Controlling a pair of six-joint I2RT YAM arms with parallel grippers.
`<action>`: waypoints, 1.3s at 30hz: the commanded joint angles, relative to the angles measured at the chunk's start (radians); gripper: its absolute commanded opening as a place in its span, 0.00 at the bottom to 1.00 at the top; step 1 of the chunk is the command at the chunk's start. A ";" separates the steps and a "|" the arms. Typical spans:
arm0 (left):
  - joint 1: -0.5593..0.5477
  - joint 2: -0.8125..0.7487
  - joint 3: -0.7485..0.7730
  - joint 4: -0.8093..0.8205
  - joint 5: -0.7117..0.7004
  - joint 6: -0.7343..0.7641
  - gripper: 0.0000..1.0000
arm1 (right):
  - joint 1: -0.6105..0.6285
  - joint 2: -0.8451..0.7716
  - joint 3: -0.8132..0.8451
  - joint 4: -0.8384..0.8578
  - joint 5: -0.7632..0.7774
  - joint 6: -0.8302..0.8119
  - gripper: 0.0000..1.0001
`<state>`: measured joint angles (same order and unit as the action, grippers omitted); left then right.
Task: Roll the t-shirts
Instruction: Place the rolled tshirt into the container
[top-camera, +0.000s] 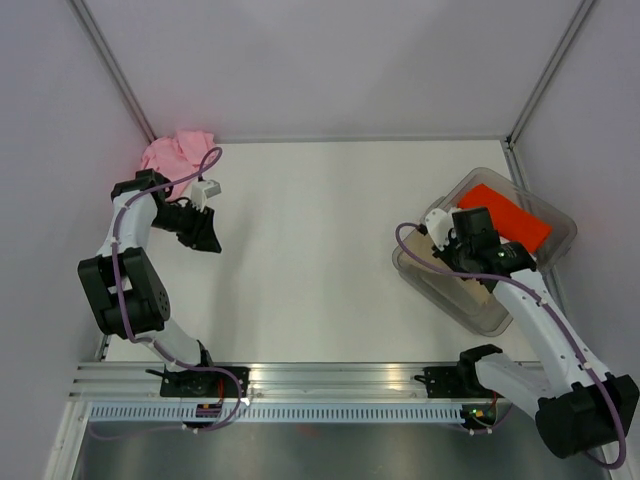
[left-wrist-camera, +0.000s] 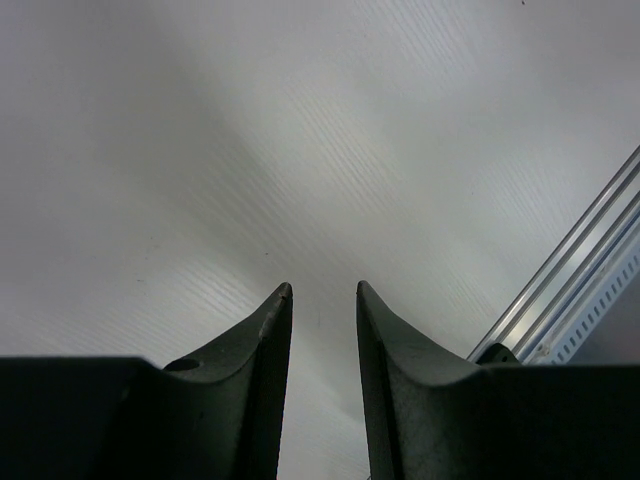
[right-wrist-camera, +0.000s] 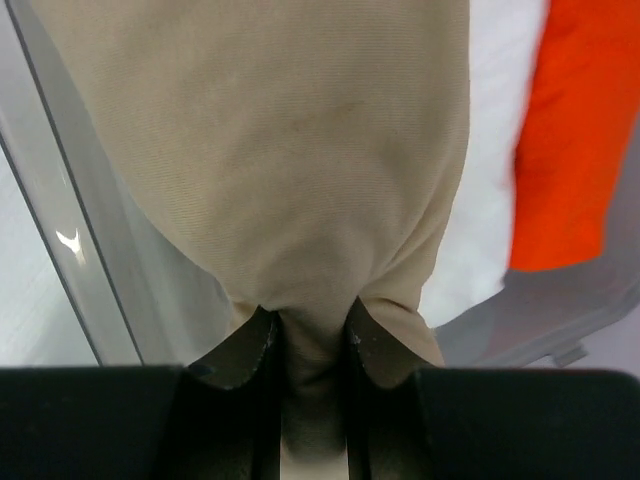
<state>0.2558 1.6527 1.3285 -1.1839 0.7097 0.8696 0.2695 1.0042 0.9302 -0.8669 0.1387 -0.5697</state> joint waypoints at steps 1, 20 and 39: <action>0.000 0.004 0.035 -0.042 0.050 0.049 0.37 | -0.029 -0.050 -0.068 0.020 0.036 -0.073 0.00; -0.001 0.007 0.015 -0.052 0.059 0.092 0.37 | -0.092 0.143 -0.168 0.207 -0.099 -0.082 0.00; 0.000 0.016 0.026 -0.054 0.073 0.091 0.38 | -0.104 0.070 0.016 0.077 -0.016 0.118 0.72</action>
<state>0.2558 1.6600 1.3289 -1.2251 0.7399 0.9154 0.1753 1.1332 0.8513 -0.7795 0.1532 -0.5804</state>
